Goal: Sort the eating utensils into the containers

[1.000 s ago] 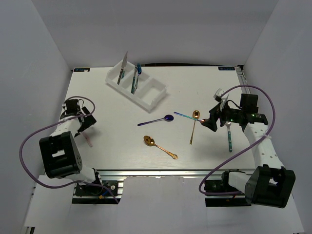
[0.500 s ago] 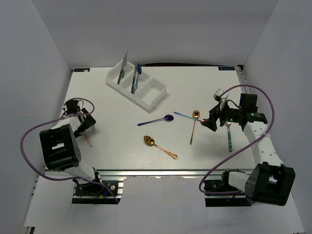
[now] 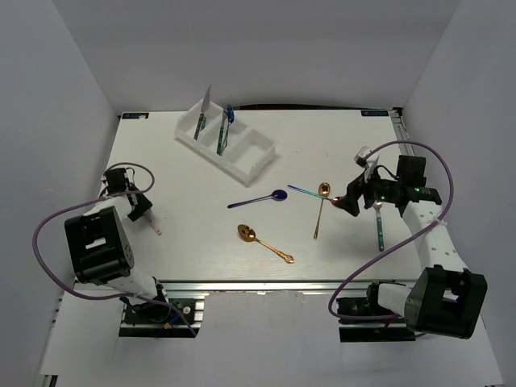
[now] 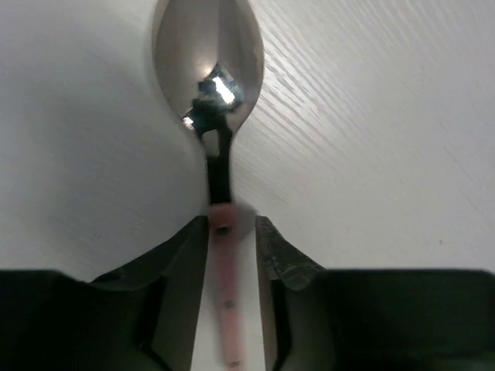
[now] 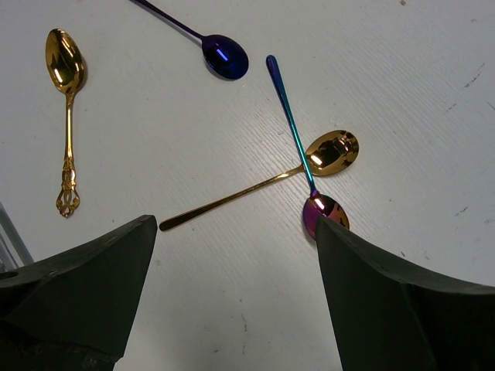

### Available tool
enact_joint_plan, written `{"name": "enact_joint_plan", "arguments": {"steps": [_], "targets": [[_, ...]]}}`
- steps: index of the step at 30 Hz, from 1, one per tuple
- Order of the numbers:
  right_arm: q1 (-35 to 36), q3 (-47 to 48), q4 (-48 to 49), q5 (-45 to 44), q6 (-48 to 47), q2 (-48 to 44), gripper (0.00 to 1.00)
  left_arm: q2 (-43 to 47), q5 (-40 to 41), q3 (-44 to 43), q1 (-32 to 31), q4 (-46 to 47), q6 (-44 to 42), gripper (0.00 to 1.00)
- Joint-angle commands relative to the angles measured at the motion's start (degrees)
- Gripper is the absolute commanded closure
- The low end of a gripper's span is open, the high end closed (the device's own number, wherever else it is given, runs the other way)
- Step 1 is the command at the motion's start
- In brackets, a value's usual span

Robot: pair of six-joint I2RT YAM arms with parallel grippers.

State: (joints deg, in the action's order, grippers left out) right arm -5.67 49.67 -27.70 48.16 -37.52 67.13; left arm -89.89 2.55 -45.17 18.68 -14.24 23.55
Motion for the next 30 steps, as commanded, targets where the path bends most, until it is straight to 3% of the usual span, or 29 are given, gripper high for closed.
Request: {"name": "enact_joint_plan", "arguments": {"steps": [1, 4, 7, 19, 25, 30], "targets": [[-0.57, -0.89, 2.3, 0.79, 1.22, -0.77, 0.11, -0.29, -9.56, 2.54, -0.13, -1.59, 0.53, 0.61], [-0.74, -0.98, 2.65, 0.62, 1.31, -1.21, 0.11, 1.81, -20.09, 3.15, -0.22, 1.65, 0.27, 0.81], [-0.74, -1.07, 2.65, 0.53, 1.22, -1.13, 0.11, 4.97, -29.25, 3.77, -1.27, 4.73, 1.32, 0.85], [-0.74, -1.15, 2.3, 0.35, 0.69, -0.16, 0.11, 14.21, -37.52, 0.87, -11.55, 11.86, 4.13, 0.92], [-0.83, -1.42, 2.92, 0.35, 1.22, 0.28, 0.1, 8.78, -40.43, -5.97, -22.18, 23.81, 4.67, 0.96], [-0.92, -1.77, 3.27, 0.0, 1.22, 0.81, 0.11, -4.64, -39.02, -19.92, -27.81, 26.45, 1.94, 0.95]]}}
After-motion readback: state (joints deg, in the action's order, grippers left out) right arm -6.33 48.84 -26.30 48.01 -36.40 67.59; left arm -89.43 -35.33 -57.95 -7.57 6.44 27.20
